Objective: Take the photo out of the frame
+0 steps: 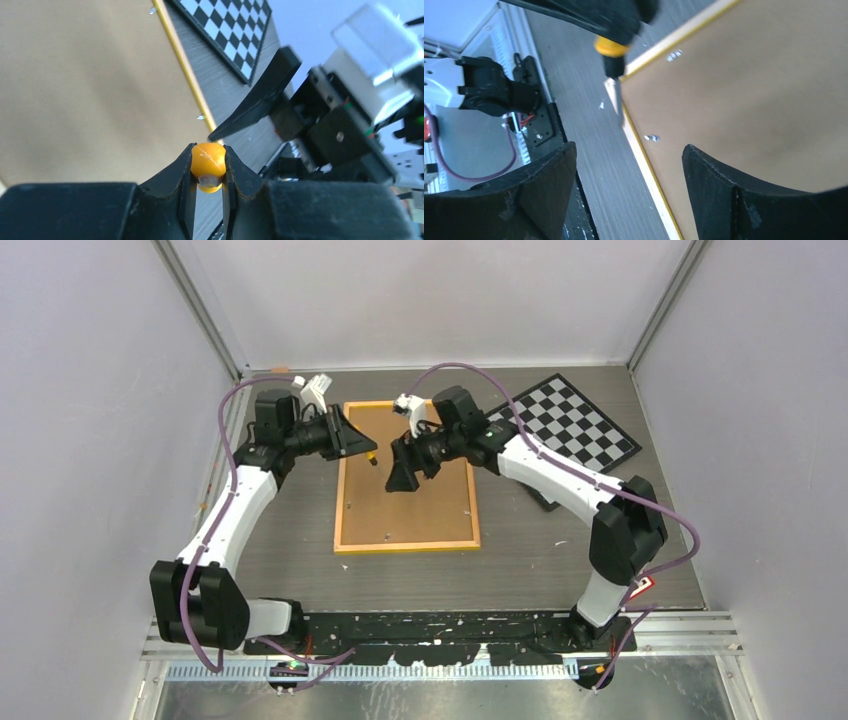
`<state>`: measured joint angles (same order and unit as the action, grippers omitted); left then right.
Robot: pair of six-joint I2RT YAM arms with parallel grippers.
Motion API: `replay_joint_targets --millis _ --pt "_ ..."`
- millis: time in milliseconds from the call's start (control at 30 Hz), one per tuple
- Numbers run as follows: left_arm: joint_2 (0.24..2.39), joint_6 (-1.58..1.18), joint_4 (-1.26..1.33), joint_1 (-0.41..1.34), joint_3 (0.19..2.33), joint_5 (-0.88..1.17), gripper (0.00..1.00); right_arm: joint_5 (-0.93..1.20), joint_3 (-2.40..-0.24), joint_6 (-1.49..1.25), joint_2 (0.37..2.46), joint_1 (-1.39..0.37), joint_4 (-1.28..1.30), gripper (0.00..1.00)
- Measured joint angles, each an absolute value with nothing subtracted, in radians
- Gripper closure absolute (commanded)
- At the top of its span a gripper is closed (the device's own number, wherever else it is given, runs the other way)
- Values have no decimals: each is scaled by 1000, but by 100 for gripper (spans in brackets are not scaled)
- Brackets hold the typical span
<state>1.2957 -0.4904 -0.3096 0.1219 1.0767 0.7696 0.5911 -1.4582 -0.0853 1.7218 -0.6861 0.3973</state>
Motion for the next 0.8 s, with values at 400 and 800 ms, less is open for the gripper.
replay_joint_targets --millis 400,800 --pt "1296 -602 -232 118 1077 840 76 577 -1510 -45 1798 -758 319 99" --pt "1295 -352 -563 118 1149 976 44 591 -1522 232 1797 -761 472 99"
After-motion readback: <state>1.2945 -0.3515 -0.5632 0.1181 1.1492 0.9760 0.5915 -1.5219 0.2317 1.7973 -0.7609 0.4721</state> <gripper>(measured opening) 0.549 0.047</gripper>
